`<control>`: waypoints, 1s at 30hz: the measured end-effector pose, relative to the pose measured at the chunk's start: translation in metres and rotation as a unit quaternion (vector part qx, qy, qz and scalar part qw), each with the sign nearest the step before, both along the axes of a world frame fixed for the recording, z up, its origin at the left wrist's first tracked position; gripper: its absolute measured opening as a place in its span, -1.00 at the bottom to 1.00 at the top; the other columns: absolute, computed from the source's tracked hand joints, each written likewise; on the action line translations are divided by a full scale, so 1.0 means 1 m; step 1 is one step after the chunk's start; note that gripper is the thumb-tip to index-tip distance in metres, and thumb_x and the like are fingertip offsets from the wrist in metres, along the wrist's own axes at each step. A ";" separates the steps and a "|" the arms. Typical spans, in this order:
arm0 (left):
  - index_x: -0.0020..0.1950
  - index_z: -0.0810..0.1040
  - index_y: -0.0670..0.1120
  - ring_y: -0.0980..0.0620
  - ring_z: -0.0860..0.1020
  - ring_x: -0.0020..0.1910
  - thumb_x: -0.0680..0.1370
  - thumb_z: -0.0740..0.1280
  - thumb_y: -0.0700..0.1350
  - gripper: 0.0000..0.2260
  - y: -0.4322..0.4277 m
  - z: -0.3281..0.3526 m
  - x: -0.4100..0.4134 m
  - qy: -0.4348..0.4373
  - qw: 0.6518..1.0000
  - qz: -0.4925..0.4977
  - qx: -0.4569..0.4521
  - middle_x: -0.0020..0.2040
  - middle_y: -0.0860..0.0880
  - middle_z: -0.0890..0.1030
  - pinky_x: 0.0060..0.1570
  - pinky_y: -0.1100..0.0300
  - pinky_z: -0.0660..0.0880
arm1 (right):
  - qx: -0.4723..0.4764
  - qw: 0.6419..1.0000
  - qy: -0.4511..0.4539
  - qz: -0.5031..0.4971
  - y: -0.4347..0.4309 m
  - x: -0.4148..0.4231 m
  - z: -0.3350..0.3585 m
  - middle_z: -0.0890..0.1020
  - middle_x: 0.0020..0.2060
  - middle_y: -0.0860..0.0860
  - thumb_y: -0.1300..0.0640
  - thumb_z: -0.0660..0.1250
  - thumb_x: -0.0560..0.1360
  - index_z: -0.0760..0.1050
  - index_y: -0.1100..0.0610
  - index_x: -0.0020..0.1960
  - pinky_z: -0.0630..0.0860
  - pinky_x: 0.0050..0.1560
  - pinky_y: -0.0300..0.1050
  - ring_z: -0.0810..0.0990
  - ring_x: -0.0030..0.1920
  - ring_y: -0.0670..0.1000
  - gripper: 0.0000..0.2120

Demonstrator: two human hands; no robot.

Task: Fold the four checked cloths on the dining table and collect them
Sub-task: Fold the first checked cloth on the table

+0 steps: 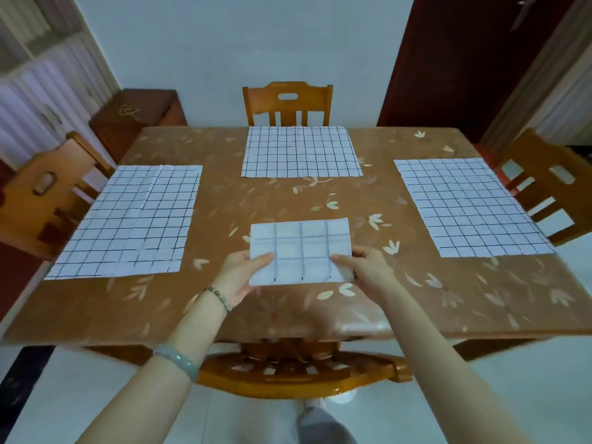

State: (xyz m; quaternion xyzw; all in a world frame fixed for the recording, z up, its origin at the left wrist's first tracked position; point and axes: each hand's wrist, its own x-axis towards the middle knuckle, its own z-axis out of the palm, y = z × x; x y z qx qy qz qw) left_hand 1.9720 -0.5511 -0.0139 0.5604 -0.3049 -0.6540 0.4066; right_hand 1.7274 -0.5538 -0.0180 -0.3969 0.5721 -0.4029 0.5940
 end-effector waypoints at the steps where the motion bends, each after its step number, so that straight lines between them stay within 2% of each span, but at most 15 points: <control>1: 0.12 0.58 -0.24 -0.09 0.65 -0.02 0.49 0.41 -0.23 -0.78 0.007 0.003 0.007 -0.006 1.000 -0.002 -0.003 0.04 -0.17 0.67 -0.15 0.06 0.62 | 0.002 1.000 0.001 -0.007 0.009 0.006 0.003 0.69 -0.04 0.18 0.29 0.42 0.43 0.61 0.27 0.02 0.62 -0.07 0.08 0.68 -0.07 0.18 -0.83; 4: 0.10 0.59 -0.23 -0.10 0.65 -0.08 0.49 0.41 -0.20 -0.79 0.026 0.010 0.019 -0.019 0.999 -0.020 -0.018 0.01 -0.17 0.67 -0.30 0.10 0.59 | 0.004 1.000 0.011 -0.022 0.034 0.015 0.008 0.68 -0.03 0.21 0.27 0.43 0.44 0.61 0.30 0.01 0.60 -0.05 0.10 0.67 -0.05 0.21 -0.83; 9: 0.02 0.60 -0.18 -0.01 0.66 -0.09 0.50 0.40 -0.22 -0.89 0.049 0.019 0.006 -0.017 0.999 -0.040 -0.031 -0.05 -0.09 0.69 -0.19 0.12 0.61 | 0.006 0.998 0.026 -0.062 0.077 0.003 0.018 0.69 -0.06 0.16 0.24 0.44 0.44 0.60 0.29 0.01 0.63 -0.03 0.09 0.68 -0.06 0.15 -0.82; 14: -0.04 0.59 -0.15 0.07 0.67 -0.21 0.51 0.39 -0.23 -0.94 0.066 0.026 -0.043 -0.020 0.995 -0.090 -0.044 -0.15 -0.03 0.70 -0.26 0.18 0.60 | 0.005 0.993 0.022 -0.116 0.115 -0.041 0.025 0.69 -0.09 0.13 0.26 0.44 0.42 0.61 0.28 0.01 0.59 0.07 0.17 0.68 -0.04 0.11 -0.82; 16: -0.05 0.60 -0.15 0.08 0.68 -0.23 0.50 0.40 -0.21 -0.95 0.070 0.028 -0.070 -0.025 0.993 -0.108 -0.044 -0.16 -0.02 0.71 -0.26 0.16 0.59 | 0.002 0.990 0.016 -0.143 0.129 -0.066 0.028 0.69 -0.12 0.12 0.28 0.43 0.43 0.60 0.32 0.01 0.59 0.06 0.14 0.68 -0.09 0.05 -0.82; 19: -0.04 0.59 -0.16 0.02 0.67 -0.18 0.49 0.42 -0.19 -0.91 0.069 0.030 -0.117 -0.039 0.989 -0.136 -0.048 -0.08 -0.09 0.69 -0.25 0.15 0.58 | -0.010 0.986 0.004 -0.165 0.143 -0.112 0.028 0.65 0.04 0.20 0.29 0.44 0.42 0.59 0.36 0.04 0.63 -0.05 0.08 0.67 -0.02 0.16 -0.78; 20: -0.03 0.59 -0.16 0.00 0.67 -0.15 0.49 0.42 -0.18 -0.90 0.068 0.030 -0.136 -0.039 0.988 -0.141 -0.049 -0.06 -0.10 0.69 -0.25 0.15 0.58 | -0.013 0.986 0.005 -0.169 0.147 -0.129 0.028 0.66 0.03 0.20 0.29 0.43 0.42 0.59 0.35 0.04 0.63 -0.10 0.03 0.67 -0.01 0.17 -0.79; 23: 0.00 0.59 -0.20 -0.03 0.66 -0.18 0.49 0.42 -0.19 -0.87 0.069 0.026 -0.201 -0.028 0.986 -0.156 -0.044 -0.05 -0.15 0.68 -0.35 0.17 0.56 | -0.013 0.982 0.023 -0.187 0.157 -0.189 0.028 0.68 -0.04 0.23 0.29 0.43 0.43 0.60 0.36 0.01 0.58 -0.05 0.05 0.67 -0.06 0.18 -0.81; 25: 0.03 0.59 -0.22 -0.04 0.67 -0.22 0.51 0.40 -0.20 -0.86 0.070 0.022 -0.249 -0.013 0.985 -0.169 -0.032 -0.06 -0.17 0.68 -0.39 0.16 0.56 | -0.022 0.979 0.043 -0.197 0.162 -0.238 0.031 0.68 -0.10 0.22 0.28 0.43 0.42 0.61 0.35 -0.04 0.55 -0.11 0.02 0.66 -0.15 0.13 -0.84; 28: 0.00 0.60 -0.21 -0.01 0.66 -0.24 0.53 0.35 -0.24 -0.92 0.072 0.020 -0.323 -0.020 0.983 -0.182 -0.036 -0.09 -0.15 0.68 -0.29 0.15 0.58 | -0.026 0.975 0.082 -0.207 0.165 -0.310 0.030 0.69 -0.27 0.08 0.27 0.45 0.40 0.64 0.25 -0.15 0.53 -0.25 -0.10 0.64 -0.27 0.04 -0.95; 30: -0.09 0.59 -0.20 -0.01 0.64 -0.23 0.54 0.30 -0.29 -0.92 0.074 0.020 -0.366 -0.027 0.982 -0.185 -0.035 -0.18 -0.10 0.69 -0.24 0.16 0.58 | -0.022 0.971 0.098 -0.216 0.166 -0.355 0.026 0.68 -0.31 0.03 0.25 0.47 0.38 0.65 0.19 -0.20 0.51 -0.28 -0.13 0.63 -0.30 0.02 -0.98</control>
